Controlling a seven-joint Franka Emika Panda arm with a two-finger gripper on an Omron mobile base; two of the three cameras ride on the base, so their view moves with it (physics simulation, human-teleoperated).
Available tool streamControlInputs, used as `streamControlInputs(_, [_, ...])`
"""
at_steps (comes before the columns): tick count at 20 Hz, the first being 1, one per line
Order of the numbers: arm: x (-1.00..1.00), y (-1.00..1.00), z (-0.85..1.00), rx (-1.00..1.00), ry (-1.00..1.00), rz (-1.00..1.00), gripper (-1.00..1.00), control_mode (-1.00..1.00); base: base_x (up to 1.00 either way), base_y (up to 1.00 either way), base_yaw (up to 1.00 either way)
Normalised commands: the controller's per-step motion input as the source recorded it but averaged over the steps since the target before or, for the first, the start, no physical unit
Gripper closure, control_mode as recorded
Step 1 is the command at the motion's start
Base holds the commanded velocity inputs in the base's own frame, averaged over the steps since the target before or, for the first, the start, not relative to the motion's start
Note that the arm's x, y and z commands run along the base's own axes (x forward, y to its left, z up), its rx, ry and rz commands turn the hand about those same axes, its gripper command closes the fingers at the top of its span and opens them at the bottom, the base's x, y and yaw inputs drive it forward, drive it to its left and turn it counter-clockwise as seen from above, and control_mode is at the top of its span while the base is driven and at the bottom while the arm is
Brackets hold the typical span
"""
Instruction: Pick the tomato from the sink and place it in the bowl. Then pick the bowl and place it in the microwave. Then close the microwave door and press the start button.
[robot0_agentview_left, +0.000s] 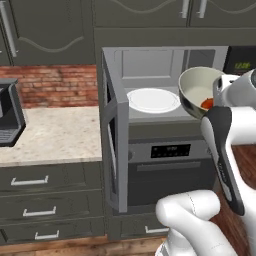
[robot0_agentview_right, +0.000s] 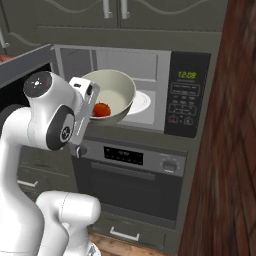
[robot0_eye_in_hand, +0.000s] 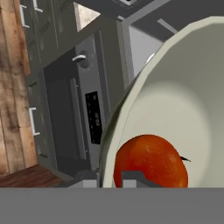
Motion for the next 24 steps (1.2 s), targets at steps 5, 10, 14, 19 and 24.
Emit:
streamControlInputs(5, [0.59, 0.10, -0.42, 0.00, 0.04, 0.04, 1.00, -1.00, 0.00, 0.00, 0.00])
streamControlInputs(10, [0.88, -0.01, -0.34, 0.00, 0.02, 0.08, 1.00, -1.00, 0.00, 0.00, 0.00])
streamControlInputs(14, [0.98, -0.02, -0.09, 0.00, 0.00, 0.08, 1.00, -1.00, 0.00, 0.00, 0.00])
streamControlInputs(19, [0.84, 0.00, -0.01, 0.00, 0.00, 0.08, 1.00, -1.00, 0.00, 0.00, 0.00])
streamControlInputs(24, [0.82, 0.00, -0.22, 0.00, 0.03, 0.09, 1.00, -1.00, 0.00, 0.00, 0.00])
